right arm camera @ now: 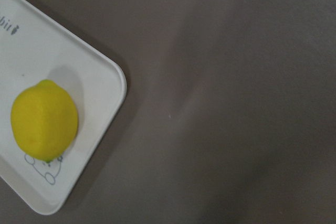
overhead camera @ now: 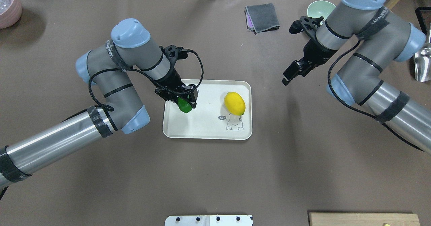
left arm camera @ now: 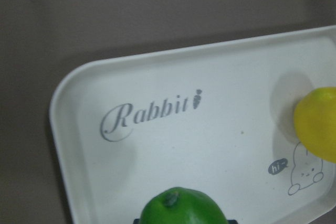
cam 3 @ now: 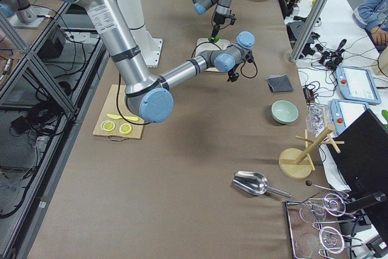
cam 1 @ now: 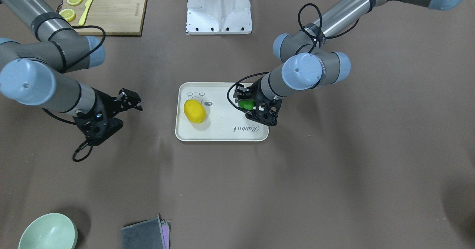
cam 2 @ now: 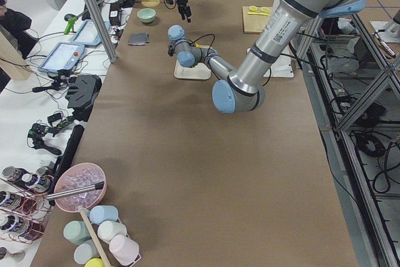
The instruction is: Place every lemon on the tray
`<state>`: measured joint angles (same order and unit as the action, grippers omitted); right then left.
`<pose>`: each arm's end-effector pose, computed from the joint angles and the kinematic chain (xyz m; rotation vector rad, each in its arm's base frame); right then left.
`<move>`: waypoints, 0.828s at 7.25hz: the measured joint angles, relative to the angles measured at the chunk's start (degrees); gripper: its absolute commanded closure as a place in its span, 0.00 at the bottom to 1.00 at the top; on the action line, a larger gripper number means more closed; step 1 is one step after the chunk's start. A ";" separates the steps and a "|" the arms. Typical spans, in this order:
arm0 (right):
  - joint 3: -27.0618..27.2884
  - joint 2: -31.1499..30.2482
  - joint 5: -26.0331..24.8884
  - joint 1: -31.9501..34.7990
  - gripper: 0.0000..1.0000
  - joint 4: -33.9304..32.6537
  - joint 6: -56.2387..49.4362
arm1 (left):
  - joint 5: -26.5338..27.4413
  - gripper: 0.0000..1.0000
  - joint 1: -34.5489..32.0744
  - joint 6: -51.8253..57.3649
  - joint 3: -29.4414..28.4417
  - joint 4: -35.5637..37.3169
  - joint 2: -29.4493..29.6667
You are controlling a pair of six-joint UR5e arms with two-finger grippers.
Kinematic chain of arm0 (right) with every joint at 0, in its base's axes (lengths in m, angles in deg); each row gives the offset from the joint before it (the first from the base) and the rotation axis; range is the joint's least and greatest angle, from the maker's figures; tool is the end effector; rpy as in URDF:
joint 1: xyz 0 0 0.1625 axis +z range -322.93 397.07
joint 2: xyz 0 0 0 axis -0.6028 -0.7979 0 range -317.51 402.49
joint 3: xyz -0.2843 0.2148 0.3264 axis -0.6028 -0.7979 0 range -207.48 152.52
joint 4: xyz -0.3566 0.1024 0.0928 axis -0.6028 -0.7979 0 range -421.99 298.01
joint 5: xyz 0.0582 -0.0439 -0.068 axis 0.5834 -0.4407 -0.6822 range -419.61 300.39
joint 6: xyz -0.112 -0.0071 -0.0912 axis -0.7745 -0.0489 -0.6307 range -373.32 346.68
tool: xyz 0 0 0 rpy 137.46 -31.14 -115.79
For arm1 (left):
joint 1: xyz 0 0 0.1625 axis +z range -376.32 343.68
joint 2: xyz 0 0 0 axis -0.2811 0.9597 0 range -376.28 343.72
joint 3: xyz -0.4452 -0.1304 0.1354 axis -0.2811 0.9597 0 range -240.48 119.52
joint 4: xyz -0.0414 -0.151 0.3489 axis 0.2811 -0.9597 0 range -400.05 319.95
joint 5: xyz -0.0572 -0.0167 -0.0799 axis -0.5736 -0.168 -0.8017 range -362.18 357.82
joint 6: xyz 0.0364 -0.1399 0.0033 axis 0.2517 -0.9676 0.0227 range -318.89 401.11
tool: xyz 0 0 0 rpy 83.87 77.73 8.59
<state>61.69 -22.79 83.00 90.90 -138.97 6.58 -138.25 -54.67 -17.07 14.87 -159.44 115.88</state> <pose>-0.3761 -0.5454 0.4666 0.1126 -1.0732 -0.5516 0.5943 -0.5071 0.3266 -0.0631 1.1856 0.2984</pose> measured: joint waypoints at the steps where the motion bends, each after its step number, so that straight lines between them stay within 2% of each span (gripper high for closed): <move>1: 2.13 -3.78 1.04 0.99 0.01 1.43 -0.54 | 0.51 0.02 0.38 -0.01 -0.13 -0.36 0.19; 4: 4.11 -10.36 0.57 6.22 0.01 3.51 -0.85 | 0.82 0.01 0.53 -0.12 -0.09 -1.15 -0.16; 5: 4.50 -12.07 -0.95 8.69 0.01 1.82 -0.81 | 0.73 0.01 0.28 -0.20 0.46 -0.99 -0.51; 6: 5.95 -13.48 -2.18 11.09 0.01 -2.85 -0.88 | 0.60 0.01 -0.68 -0.26 2.12 -0.67 -1.81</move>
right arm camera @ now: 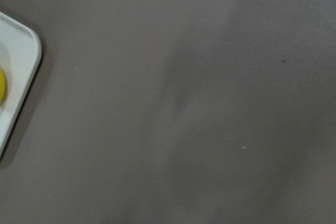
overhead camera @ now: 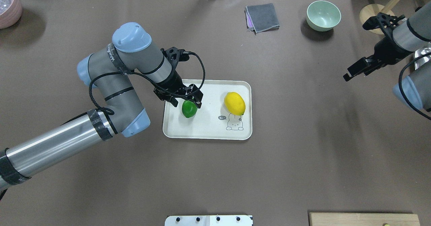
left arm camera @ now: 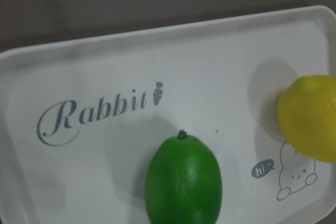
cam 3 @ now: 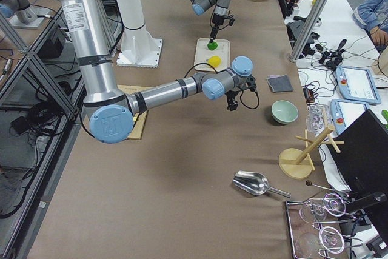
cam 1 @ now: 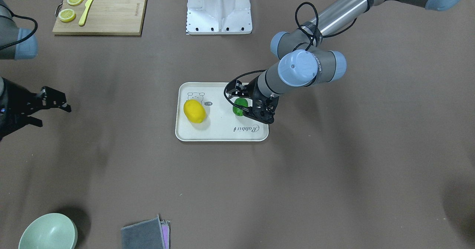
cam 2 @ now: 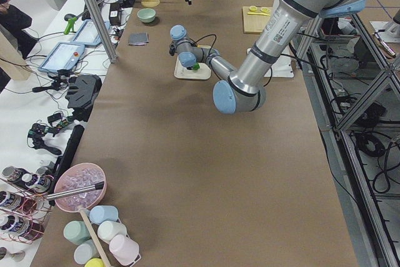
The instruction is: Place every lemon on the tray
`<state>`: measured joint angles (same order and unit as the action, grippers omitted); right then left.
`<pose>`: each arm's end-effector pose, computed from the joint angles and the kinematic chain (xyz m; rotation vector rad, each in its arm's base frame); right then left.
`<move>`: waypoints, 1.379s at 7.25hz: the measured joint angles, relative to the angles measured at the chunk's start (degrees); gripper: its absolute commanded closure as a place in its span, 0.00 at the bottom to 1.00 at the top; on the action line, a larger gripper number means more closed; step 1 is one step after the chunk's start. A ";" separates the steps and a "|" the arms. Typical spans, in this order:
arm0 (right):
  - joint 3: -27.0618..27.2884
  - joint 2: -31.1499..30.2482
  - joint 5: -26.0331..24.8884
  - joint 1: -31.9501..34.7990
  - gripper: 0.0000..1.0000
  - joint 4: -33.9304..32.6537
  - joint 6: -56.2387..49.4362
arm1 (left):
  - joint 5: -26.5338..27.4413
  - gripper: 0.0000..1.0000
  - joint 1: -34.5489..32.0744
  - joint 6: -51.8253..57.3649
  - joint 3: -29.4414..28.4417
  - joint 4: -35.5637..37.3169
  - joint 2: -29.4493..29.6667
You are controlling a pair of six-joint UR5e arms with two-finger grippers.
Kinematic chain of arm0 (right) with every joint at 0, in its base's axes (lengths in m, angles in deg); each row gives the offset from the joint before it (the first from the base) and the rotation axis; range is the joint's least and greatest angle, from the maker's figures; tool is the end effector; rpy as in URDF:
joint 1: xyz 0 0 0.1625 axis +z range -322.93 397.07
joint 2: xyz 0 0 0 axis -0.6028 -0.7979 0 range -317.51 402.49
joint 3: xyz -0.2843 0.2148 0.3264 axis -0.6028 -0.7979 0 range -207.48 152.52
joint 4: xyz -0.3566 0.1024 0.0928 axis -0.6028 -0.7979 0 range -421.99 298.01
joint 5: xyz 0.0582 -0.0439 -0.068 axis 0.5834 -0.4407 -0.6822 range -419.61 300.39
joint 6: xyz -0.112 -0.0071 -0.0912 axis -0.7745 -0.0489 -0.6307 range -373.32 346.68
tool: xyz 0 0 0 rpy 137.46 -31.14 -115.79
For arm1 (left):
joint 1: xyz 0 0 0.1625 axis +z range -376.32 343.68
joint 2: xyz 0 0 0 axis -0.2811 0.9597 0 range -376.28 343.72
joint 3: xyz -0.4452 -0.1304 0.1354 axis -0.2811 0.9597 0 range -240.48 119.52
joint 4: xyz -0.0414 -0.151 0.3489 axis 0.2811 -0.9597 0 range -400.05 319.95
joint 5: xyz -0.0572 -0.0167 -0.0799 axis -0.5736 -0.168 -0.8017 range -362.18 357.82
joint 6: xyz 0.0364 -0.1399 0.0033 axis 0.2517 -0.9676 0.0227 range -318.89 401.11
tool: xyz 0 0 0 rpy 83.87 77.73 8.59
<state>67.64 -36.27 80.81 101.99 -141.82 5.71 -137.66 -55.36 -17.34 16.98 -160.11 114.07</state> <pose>-0.2213 -0.5241 0.5733 0.0767 -0.9651 -0.3009 0.5782 -0.5075 0.3332 -0.0392 1.1927 0.2854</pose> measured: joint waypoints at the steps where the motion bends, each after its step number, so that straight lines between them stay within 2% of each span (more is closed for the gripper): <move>1: 2.43 -0.97 -1.20 2.12 0.00 -6.40 -0.19 | -0.37 0.01 -2.19 -0.03 2.82 1.17 -2.20; 2: 4.35 -1.95 -2.11 4.51 0.01 -11.07 -0.38 | -0.93 0.01 -5.36 0.22 6.59 4.87 -4.32; 4: 5.56 -4.92 -2.13 9.74 0.00 -14.17 -0.71 | -0.70 0.01 -11.47 3.73 14.42 16.18 -7.54; 7: 5.66 -8.51 -2.62 15.97 0.01 -16.25 -6.23 | 6.16 0.01 -24.34 29.51 25.66 33.66 -17.08; 8: 5.54 -9.00 -2.78 17.48 0.01 -16.93 -8.40 | 7.97 0.01 -29.24 38.25 28.07 36.44 -22.21; 10: 5.17 -9.66 -2.85 19.96 0.00 -17.43 -10.51 | 8.83 0.01 -41.75 56.89 27.81 37.84 -32.40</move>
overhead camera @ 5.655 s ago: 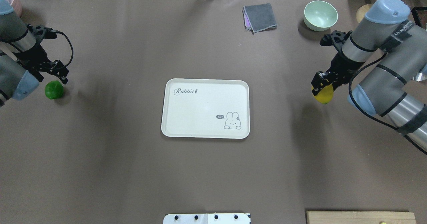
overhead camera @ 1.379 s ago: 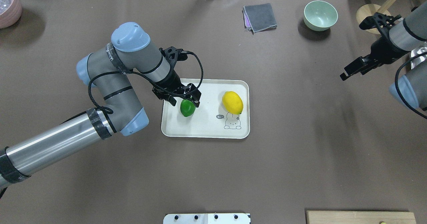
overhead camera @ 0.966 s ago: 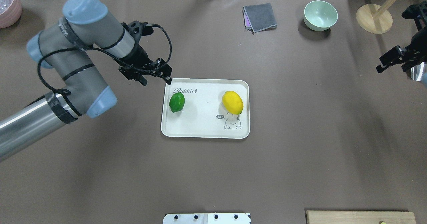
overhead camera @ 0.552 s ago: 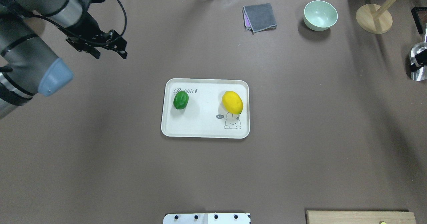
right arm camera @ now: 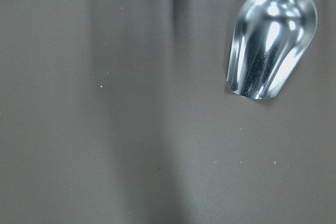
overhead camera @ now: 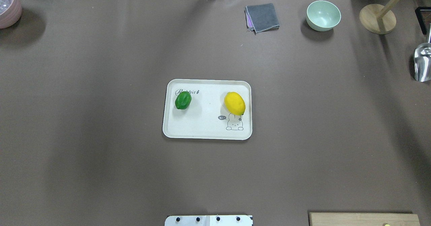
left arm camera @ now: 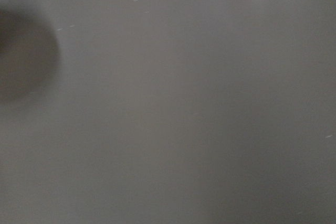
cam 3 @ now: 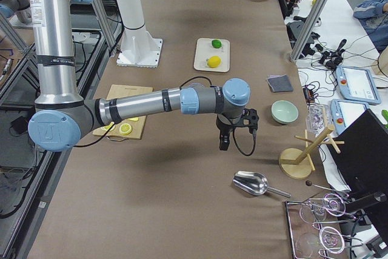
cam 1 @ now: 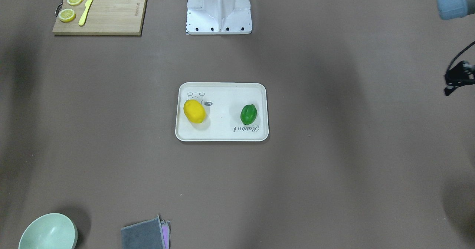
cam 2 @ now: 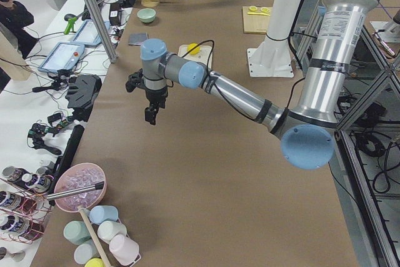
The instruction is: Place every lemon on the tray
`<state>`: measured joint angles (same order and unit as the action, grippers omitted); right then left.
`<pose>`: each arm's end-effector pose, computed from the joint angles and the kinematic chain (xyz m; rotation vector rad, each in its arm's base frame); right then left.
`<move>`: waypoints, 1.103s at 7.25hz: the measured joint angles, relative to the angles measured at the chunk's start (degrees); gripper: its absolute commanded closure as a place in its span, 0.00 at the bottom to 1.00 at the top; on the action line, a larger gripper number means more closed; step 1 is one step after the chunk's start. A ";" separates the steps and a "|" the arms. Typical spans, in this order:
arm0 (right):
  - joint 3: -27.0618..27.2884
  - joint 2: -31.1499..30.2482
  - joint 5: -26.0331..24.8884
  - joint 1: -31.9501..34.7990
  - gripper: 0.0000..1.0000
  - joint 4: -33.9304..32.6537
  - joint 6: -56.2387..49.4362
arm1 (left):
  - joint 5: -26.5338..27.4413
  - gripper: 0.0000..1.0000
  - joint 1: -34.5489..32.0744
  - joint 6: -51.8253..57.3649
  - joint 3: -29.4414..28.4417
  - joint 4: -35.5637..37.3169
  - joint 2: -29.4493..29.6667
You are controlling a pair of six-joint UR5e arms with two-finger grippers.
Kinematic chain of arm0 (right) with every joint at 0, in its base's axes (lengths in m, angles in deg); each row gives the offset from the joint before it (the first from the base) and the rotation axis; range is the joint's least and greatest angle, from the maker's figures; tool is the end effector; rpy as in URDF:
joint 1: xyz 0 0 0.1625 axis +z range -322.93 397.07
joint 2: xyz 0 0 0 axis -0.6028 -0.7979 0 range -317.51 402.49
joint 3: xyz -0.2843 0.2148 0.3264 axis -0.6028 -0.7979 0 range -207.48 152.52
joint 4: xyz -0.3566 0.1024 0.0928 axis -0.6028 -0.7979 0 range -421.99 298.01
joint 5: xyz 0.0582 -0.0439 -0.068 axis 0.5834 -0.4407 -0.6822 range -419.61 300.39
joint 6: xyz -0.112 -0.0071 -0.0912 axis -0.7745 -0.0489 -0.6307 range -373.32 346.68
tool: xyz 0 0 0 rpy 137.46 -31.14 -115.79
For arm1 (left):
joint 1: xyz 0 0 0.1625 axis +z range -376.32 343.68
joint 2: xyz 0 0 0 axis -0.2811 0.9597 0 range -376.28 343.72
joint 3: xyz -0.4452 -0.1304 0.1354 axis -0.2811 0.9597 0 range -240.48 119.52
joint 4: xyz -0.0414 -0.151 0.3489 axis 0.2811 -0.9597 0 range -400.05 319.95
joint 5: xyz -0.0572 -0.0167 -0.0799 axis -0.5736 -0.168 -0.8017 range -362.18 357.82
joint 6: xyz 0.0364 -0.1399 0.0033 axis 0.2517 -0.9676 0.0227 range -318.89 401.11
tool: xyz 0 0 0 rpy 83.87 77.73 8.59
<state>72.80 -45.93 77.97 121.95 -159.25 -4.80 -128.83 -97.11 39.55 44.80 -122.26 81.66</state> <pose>-0.0157 -0.4718 0.6611 -0.0235 -0.8330 0.0225 0.0375 -0.5238 0.5852 0.1994 0.6585 0.2144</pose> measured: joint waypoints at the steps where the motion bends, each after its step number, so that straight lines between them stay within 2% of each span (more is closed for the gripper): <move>1: -0.26 -0.54 0.03 0.95 0.00 0.10 -0.73 | -0.04 0.01 -5.48 6.51 -2.03 0.13 -2.97; 4: -0.66 -2.03 -0.07 3.17 0.00 0.59 -2.48 | -1.47 0.01 -15.88 11.51 -12.29 -0.18 -6.13; 6: -0.70 -2.27 -1.67 3.84 0.00 0.41 -2.54 | -6.36 0.01 -16.96 7.54 -17.91 -0.72 -4.47; 8: -0.76 -2.82 -2.95 4.48 0.00 0.16 -2.54 | -8.80 0.01 -16.30 0.17 -20.15 -3.10 -2.78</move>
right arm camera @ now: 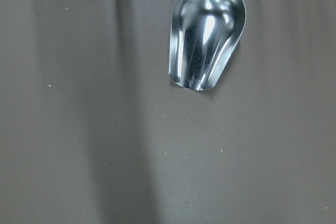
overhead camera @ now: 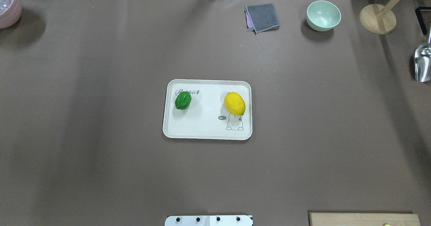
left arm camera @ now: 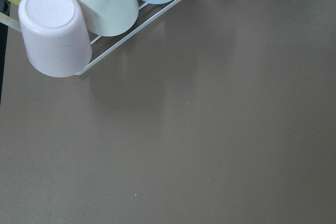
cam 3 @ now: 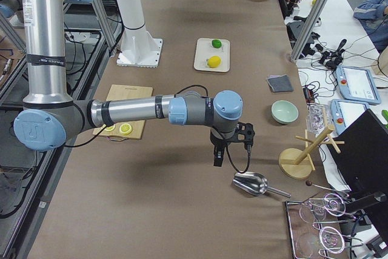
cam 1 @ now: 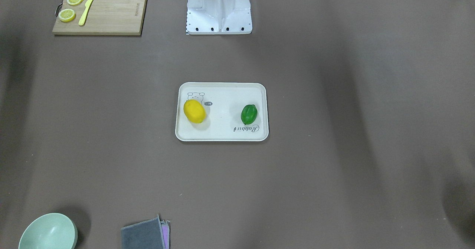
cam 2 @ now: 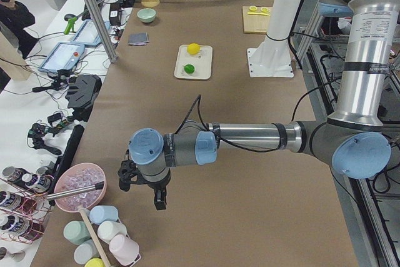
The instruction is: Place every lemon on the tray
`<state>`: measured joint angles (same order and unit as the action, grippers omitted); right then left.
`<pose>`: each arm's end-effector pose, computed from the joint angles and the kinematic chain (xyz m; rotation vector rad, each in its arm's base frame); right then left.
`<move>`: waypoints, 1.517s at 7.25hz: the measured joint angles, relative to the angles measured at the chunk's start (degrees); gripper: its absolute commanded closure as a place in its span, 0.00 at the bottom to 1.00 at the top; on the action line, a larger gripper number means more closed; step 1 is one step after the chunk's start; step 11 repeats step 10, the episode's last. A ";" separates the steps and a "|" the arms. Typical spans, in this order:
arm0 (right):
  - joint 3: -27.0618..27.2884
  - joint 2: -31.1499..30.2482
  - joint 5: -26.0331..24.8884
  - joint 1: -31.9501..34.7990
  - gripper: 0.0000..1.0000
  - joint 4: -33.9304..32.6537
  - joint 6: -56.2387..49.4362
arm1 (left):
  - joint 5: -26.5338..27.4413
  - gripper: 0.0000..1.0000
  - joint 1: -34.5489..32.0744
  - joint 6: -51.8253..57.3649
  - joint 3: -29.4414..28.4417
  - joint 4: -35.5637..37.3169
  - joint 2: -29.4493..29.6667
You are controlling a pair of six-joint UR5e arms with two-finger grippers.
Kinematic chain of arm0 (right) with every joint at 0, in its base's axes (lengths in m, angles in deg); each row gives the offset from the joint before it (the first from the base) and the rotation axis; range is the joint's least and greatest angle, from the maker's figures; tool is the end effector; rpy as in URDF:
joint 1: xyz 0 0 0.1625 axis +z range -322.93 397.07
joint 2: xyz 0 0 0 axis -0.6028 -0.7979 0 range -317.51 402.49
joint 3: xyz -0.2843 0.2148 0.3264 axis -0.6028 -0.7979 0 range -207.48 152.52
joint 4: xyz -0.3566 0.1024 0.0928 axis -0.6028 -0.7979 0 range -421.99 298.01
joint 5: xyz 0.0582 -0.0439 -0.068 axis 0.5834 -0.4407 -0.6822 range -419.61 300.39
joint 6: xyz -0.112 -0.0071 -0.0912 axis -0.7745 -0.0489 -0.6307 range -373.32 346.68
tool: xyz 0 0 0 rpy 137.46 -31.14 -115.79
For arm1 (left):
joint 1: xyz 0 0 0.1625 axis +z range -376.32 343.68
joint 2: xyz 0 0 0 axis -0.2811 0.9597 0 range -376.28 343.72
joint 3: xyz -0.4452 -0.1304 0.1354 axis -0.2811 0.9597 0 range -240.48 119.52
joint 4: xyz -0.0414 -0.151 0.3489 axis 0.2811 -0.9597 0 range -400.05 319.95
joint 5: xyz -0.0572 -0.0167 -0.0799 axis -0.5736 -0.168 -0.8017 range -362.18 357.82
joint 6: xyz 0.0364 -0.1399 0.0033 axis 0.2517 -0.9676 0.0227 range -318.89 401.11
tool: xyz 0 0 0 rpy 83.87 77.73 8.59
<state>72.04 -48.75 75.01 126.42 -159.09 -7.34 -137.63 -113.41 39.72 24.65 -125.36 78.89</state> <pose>0.0266 -0.4464 0.6948 -0.0256 -0.7787 0.0802 -0.0908 -0.4860 0.7508 -0.0332 0.7966 -0.1704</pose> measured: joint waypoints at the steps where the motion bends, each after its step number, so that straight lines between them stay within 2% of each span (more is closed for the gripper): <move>1: -0.02 -0.18 -0.11 0.25 0.00 -0.12 0.00 | -0.33 0.01 0.75 -3.76 -0.56 -1.63 0.24; 4: 0.17 -0.13 0.27 0.83 0.00 -1.96 0.05 | -0.51 0.01 4.49 -10.67 -0.20 -5.64 -0.14; 6: 0.80 -0.05 0.90 1.00 0.00 -4.00 0.08 | -0.57 0.01 5.32 -10.98 0.85 -5.78 -1.40; 8: 0.80 -0.25 1.42 1.19 0.00 -4.37 0.07 | -0.37 0.01 5.47 -10.63 3.27 -6.05 -3.95; 11: 0.57 -0.24 1.51 1.28 0.00 -4.41 0.01 | -0.07 0.01 5.50 -10.43 3.93 -6.38 -5.14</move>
